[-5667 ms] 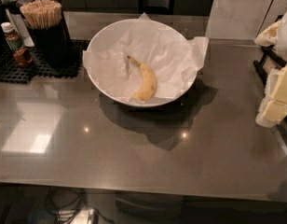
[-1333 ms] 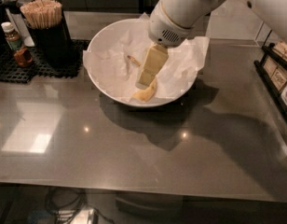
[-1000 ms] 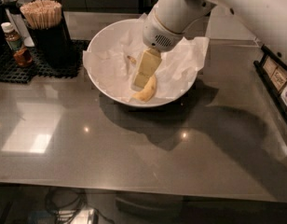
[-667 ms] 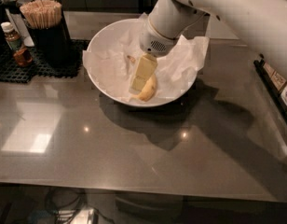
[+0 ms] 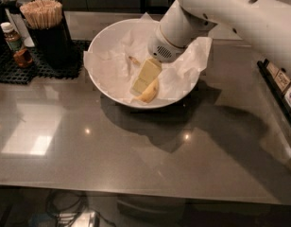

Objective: Pick banana from white bowl

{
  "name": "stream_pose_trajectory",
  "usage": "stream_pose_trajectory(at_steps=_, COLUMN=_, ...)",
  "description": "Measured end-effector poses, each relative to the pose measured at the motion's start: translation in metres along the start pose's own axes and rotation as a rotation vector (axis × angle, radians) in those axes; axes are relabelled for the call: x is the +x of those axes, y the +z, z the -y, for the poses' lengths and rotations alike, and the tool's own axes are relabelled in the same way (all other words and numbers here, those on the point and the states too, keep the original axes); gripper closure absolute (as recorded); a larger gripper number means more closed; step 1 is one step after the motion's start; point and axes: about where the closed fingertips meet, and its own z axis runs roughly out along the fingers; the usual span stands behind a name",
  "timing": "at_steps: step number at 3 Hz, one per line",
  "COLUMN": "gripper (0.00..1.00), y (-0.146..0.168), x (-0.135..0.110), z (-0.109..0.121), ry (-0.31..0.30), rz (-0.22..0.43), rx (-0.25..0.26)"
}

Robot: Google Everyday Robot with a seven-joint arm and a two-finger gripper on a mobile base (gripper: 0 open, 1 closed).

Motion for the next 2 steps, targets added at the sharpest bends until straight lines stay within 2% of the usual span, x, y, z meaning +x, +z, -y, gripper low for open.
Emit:
stream_pose_trajectory(at_steps=1, gripper=0.0, y=0.0033, x=0.0126, z=0.0047, ry=0.157, rz=0.04, rx=0.084)
stream_pose_trajectory(at_steps=2, gripper=0.0, y=0.0063, x=0.0107, z=0.0071, ry=0.194, rz=0.057, rx=0.099)
